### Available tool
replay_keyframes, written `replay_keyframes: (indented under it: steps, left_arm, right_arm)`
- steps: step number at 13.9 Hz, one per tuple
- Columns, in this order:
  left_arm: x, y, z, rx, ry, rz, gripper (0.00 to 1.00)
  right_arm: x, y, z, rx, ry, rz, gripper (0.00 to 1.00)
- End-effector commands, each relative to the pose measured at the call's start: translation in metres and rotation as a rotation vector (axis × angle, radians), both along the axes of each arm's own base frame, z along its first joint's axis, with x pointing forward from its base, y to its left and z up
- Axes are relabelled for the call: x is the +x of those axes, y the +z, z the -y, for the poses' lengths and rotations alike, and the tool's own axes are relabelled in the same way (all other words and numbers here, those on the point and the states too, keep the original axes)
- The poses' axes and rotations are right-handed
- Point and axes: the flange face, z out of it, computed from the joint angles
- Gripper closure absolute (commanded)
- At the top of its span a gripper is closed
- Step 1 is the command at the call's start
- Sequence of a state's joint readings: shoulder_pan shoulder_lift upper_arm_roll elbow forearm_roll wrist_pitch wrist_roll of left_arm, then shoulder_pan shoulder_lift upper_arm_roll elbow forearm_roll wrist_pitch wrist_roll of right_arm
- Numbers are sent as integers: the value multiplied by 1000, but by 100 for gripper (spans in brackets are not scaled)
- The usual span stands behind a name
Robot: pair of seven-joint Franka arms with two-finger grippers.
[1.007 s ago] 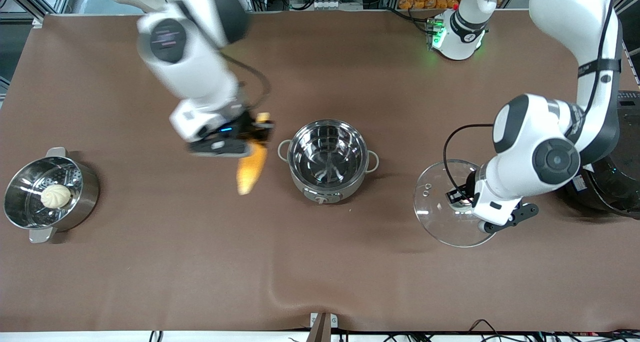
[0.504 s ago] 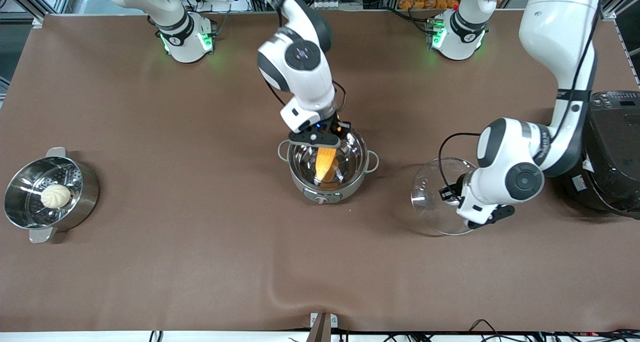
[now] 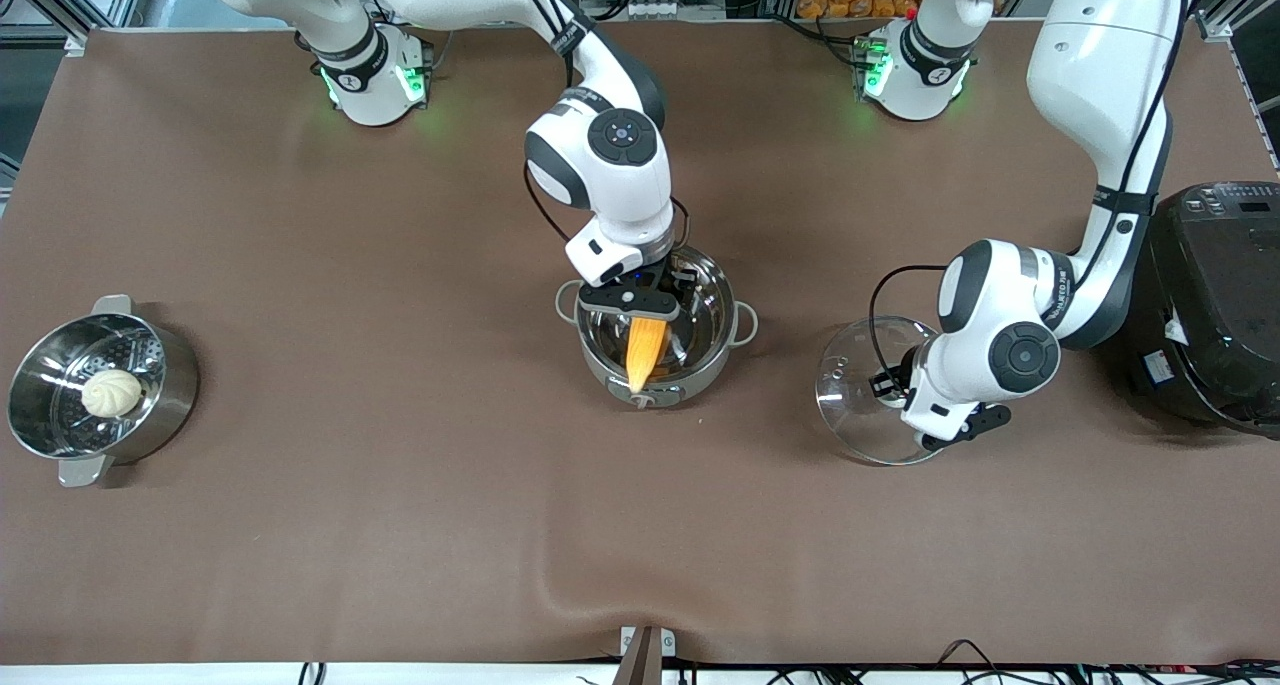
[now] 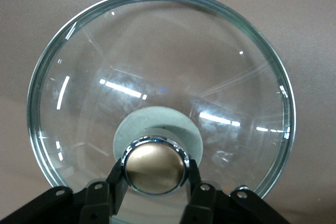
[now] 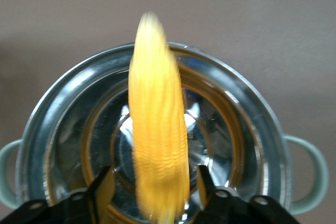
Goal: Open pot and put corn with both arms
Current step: 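Lower the corn into the open pot with the right gripper, then open the right gripper over the pot while the left gripper sets the lid down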
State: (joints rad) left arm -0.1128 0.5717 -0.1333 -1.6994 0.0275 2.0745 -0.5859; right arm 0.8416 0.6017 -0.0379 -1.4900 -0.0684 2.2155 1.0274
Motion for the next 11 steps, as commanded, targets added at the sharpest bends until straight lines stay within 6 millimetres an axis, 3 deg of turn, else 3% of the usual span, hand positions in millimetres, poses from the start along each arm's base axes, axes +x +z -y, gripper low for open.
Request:
replay_keyframes:
  steps: [1,2,3,4,7,9,11]
  left_arm:
    - [0,3,-1,-15,-16,6,94]
    - [0,1,-1,-14,-8,3,55]
    - [-1,-1,0,-12,-5,0,6]
    - [-3,-3,2,-10,-15,-9,0]
    - [-7,12,2,1,-11,-31,0]
    - [-6,46,-1,2,-13,-1,0]
    - [-8,96,-2,0,-20,53,0]
  right_arm:
    - [4,24,10,-24,-19,10,10]
    - [16,47,31,-34,-41,3,8]
    - [34,67,63,-57,-20,-14,6]
    - [50,89,97,-79,49,-44,0]
    - [93,134,196,-54,12,-81,0]
    - [111,159,255,-17,-5,-99,0]
    - [121,179,314,-28,46,-120,0]
